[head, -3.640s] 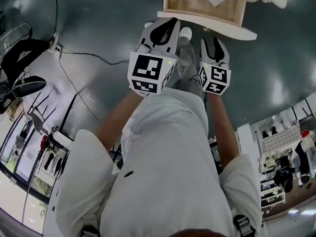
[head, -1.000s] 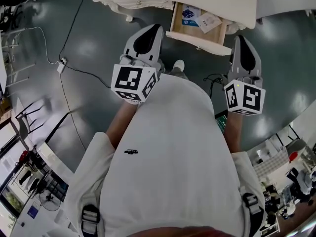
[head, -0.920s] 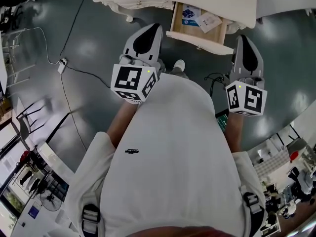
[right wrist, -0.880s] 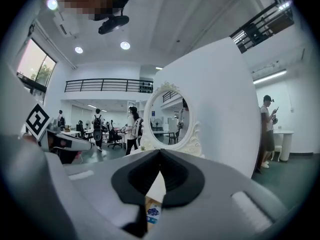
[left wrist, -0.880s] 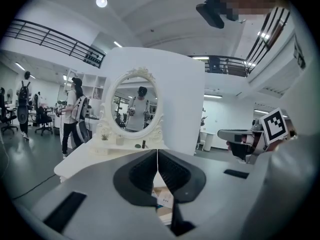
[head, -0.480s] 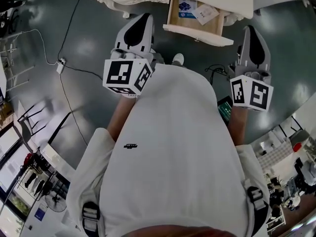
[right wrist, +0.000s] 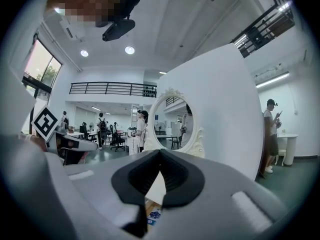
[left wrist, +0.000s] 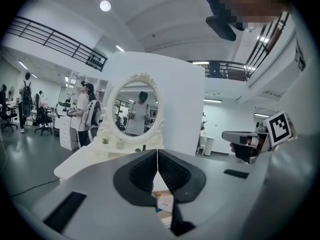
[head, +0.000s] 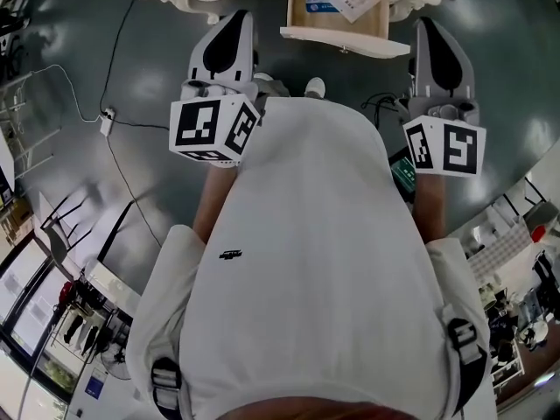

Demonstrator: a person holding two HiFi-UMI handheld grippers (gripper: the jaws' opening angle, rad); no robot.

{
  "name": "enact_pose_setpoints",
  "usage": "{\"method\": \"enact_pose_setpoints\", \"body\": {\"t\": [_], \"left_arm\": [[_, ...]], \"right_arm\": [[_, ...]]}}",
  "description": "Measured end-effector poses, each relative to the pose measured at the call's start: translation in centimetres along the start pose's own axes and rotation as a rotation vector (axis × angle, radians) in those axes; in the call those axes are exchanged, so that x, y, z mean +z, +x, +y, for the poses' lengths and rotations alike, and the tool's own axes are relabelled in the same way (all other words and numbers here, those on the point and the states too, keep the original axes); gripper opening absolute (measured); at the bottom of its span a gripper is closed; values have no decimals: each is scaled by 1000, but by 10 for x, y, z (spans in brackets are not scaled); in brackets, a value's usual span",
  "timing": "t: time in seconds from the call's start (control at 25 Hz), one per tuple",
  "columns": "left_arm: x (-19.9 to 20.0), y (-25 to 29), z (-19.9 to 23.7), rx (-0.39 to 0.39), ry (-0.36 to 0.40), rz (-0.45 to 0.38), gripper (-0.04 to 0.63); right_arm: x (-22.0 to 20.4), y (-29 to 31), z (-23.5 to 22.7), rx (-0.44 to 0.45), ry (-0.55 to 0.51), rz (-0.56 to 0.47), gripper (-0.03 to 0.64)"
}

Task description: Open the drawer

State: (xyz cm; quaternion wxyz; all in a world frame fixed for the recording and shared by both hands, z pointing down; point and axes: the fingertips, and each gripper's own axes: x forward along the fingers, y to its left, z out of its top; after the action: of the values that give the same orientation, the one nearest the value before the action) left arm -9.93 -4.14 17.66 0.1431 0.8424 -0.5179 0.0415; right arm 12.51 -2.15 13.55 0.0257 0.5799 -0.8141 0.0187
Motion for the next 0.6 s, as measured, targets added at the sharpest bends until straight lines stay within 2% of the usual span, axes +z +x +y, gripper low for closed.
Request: {"method": "enact_pose_setpoints", "body": {"t": [0.6], "left_arm": [[-14, -8, -10, -9, -5, 9, 12]], "right_arm": [[-7, -5, 11, 49, 17, 8, 11]]}}
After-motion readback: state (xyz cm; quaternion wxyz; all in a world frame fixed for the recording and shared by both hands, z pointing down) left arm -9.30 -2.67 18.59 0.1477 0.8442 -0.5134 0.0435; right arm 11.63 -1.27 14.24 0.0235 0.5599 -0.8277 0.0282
